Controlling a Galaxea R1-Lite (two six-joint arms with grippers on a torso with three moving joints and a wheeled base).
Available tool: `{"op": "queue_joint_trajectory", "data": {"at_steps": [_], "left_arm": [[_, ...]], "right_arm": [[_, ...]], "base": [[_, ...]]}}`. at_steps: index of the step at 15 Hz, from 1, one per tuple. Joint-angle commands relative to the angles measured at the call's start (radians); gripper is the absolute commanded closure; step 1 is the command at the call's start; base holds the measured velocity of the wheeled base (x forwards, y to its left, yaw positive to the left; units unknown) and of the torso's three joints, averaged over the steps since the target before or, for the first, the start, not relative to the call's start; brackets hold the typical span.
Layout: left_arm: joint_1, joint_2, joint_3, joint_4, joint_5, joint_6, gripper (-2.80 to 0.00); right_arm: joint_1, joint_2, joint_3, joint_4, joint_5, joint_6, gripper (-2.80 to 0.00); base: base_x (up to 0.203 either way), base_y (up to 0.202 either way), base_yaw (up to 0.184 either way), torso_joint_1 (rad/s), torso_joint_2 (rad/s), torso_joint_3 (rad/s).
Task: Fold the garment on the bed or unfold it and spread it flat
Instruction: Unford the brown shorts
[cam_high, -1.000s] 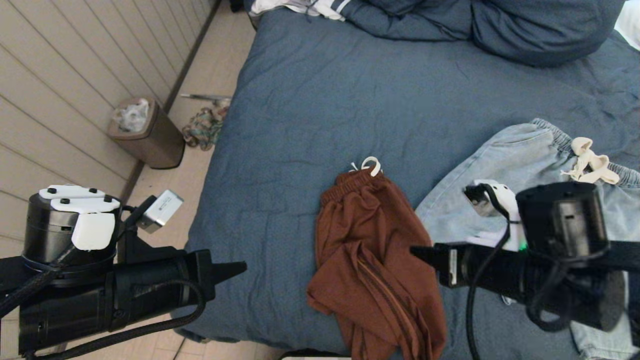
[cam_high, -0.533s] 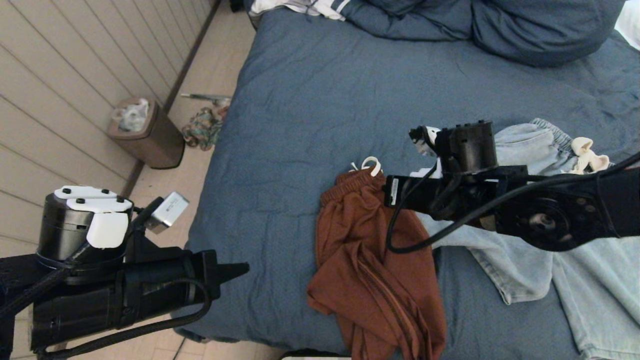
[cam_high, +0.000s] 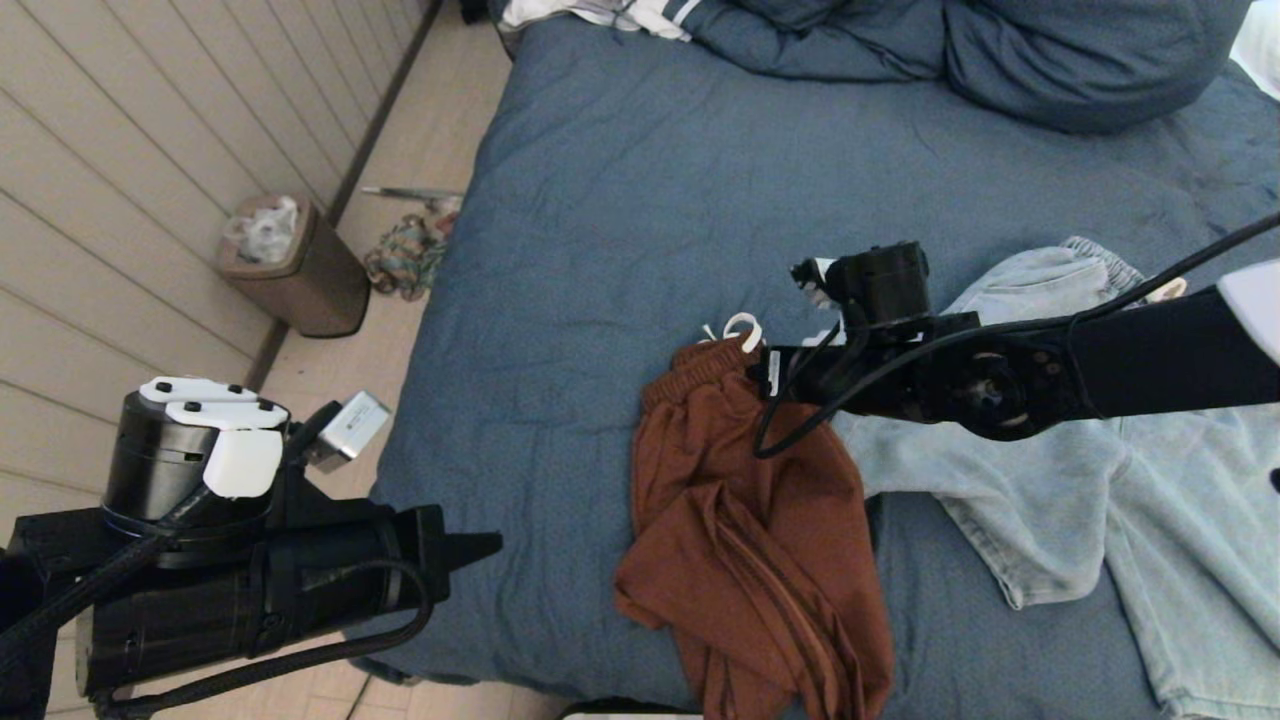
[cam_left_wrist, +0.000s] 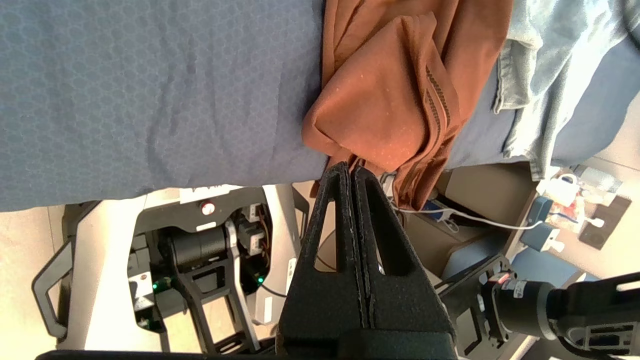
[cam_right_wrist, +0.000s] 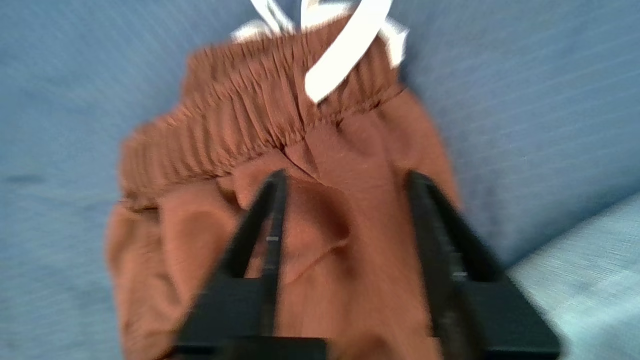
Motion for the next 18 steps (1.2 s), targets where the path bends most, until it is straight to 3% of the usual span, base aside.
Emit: {"op": "queue_joint_trajectory", "data": {"at_steps": [1,6,9,13,18], "left_arm": [[0.000,0.001,0.002,-0.002,-0.001,-0.004,0.00],[0.000,0.006,0.000,-0.001,-0.002,-0.004,0.00],[0.000,0.110,-0.044,-0.002,-0.003,-0.003,0.00],[-0.002,0.285,-0.246,0.025,0.000,0.011,0.00],[-0.055,0.490,-0.485,0.076,0.001,0.017,0.00]], "right_arm": [[0.000,0.063,-0.016,-0.003,0.002,0.004,-2.80],[0.016,0.040,-0.028,-0.013,-0.006,0.012,-2.80],[0.025,-0.049,-0.014,-0.038,-0.018,0.013,-2.80],[0.010,-0.095,-0.036,-0.037,-0.025,0.002,-2.80],[0.006,-0.107,-0.039,-0.031,-0.025,0.000,-2.80]], "base": [[0.000,0.000,0.000,0.000,0.00,0.000],[0.000,0.000,0.000,0.000,0.00,0.000],[0.000,0.000,0.000,0.000,0.00,0.000],[0.000,0.000,0.000,0.000,0.00,0.000],[0.000,0.000,0.000,0.000,0.00,0.000]]}}
